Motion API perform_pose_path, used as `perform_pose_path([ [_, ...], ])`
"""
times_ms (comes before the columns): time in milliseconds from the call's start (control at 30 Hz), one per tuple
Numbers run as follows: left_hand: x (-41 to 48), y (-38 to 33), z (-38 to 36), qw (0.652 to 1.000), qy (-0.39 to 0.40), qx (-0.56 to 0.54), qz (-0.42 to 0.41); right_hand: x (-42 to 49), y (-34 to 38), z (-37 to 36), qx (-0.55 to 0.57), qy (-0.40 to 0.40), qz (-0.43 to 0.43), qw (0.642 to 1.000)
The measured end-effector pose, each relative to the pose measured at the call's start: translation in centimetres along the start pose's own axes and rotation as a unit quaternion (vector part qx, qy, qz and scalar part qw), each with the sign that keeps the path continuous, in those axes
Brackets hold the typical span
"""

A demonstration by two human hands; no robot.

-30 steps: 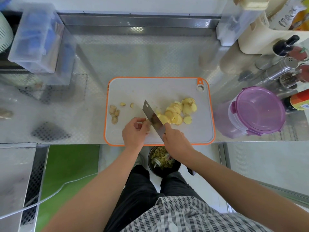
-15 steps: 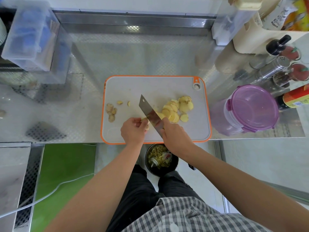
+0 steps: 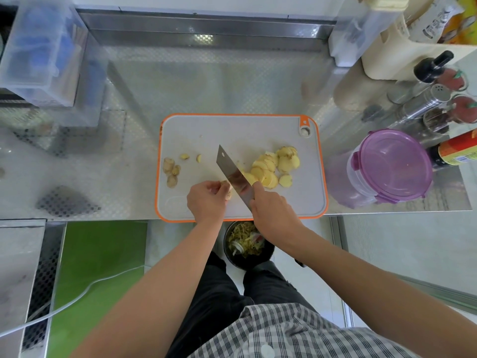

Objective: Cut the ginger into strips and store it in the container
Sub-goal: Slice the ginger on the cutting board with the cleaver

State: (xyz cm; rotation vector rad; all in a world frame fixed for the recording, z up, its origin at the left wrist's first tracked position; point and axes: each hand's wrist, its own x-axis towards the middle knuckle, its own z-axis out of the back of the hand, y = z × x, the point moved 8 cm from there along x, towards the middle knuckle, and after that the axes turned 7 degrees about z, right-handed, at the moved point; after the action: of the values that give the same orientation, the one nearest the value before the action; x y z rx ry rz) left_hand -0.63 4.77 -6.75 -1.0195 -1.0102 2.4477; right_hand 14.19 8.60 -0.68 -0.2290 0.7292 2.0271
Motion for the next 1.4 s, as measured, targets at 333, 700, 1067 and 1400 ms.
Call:
perform_pose_path([
  [333, -0.4, -0.6, 0.4, 1.000, -0.011, 0.008, -0.008, -0.3, 0.3, 0.2, -0.025, 0.011, -0.009, 1.000],
  [700, 0.2, -0.2, -0.2, 1.000, 0.009, -0.004, 0.002, 1.8, 0.8, -1.0, -0.010, 0.022, -0.033, 0.999],
  [1067, 0.3, 0.3, -0.1, 0.999, 0.005, -0.023, 0.032, 2.1, -0.5, -0.9, 0.068, -0.009, -0.012, 0.998],
  [1400, 0.2, 1.3, -0.2, 0.997, -0.001, -0.062, 0.053, 0.8, 0.6, -0.4, 0.007, 0.009, -0.013, 1.000],
])
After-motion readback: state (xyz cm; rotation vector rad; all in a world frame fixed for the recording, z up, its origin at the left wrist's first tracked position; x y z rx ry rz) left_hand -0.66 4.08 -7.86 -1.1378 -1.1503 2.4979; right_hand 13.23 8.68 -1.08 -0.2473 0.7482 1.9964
